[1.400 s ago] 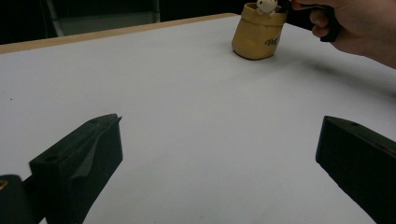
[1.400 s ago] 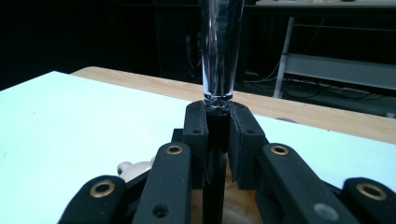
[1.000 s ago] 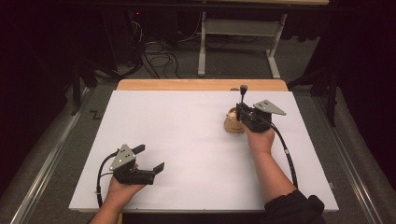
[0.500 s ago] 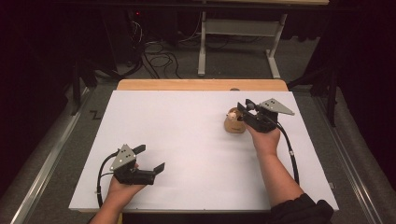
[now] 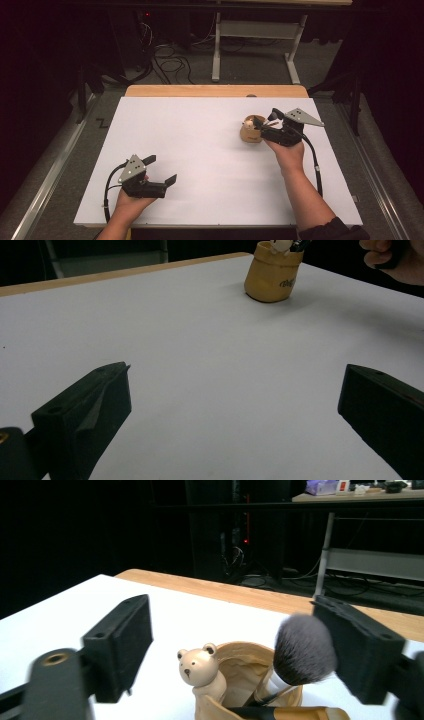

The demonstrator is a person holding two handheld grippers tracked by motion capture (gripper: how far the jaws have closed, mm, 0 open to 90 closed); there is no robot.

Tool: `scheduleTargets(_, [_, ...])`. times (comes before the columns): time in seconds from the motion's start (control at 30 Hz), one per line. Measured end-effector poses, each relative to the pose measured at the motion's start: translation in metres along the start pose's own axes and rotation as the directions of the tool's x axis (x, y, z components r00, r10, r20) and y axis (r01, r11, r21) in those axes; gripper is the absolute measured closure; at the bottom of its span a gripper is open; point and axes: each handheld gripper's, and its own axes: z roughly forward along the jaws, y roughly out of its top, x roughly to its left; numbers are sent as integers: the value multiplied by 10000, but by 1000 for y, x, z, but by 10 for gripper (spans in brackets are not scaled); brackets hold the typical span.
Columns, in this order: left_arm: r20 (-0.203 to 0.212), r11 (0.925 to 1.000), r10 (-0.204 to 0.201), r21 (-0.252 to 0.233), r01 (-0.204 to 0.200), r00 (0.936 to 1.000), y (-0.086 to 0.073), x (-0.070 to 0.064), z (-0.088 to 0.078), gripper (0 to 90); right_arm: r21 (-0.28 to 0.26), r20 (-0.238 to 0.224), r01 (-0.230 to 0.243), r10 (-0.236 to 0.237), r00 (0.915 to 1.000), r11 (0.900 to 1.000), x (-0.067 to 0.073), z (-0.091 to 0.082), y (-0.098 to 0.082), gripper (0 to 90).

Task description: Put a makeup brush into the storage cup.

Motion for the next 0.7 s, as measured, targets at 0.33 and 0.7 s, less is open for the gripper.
scheduleTargets(0.33, [-28, 10000, -35, -10, 35, 10000, 0, 0, 0, 12, -25, -190, 132, -133, 9997, 9999, 5, -16, 4, 3])
scheduleTargets(0.7, [-48, 9999, -125, -63, 125, 9999, 0, 0, -1, 12, -69, -328, 373, -375, 9988, 9993, 5, -39, 4, 3])
